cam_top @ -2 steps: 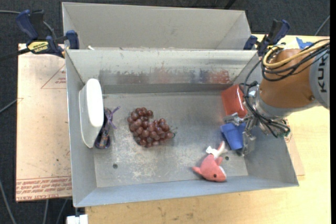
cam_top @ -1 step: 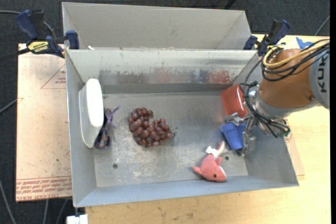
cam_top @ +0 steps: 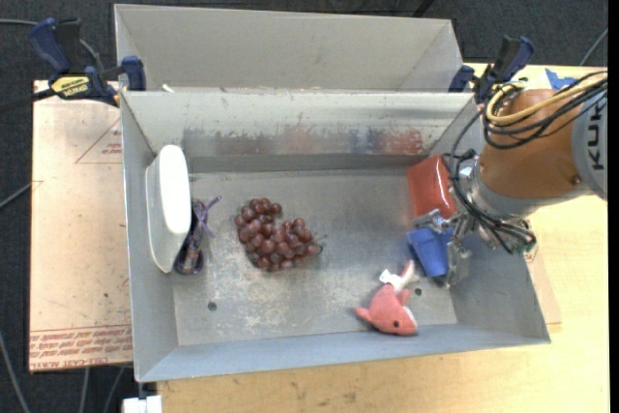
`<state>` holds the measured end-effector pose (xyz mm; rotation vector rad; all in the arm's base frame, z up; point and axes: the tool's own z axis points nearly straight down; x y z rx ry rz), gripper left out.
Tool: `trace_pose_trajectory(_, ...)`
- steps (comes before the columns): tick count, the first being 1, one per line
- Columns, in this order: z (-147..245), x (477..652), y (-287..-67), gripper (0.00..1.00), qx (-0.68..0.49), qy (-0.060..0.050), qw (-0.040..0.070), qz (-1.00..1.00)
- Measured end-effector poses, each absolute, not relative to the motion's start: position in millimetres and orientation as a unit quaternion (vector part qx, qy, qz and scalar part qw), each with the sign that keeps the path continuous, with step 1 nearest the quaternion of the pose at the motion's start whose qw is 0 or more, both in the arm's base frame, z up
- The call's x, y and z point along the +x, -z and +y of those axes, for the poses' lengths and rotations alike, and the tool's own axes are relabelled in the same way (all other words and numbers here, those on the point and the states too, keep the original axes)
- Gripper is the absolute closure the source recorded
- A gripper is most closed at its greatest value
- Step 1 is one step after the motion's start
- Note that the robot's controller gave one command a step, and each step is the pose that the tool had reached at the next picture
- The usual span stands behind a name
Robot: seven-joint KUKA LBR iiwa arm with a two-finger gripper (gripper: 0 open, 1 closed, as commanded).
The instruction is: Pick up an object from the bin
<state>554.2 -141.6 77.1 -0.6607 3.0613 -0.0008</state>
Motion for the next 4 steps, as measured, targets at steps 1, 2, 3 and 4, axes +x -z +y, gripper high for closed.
trace_pose_trajectory(1, -141, 553.3, -90, 1.00, -0.211, 0.000, 0.005, 0.978)
trace_pose_trajectory(2, -141, 553.8, -102, 1.00, -0.211, 0.000, 0.005, 0.978)
trace_pose_trajectory(3, -140, 552.4, -119, 1.00, -0.211, -0.002, 0.003, 0.978)
trace_pose_trajectory(4, -140, 553.2, -140, 1.00, -0.210, -0.001, 0.004, 0.978)
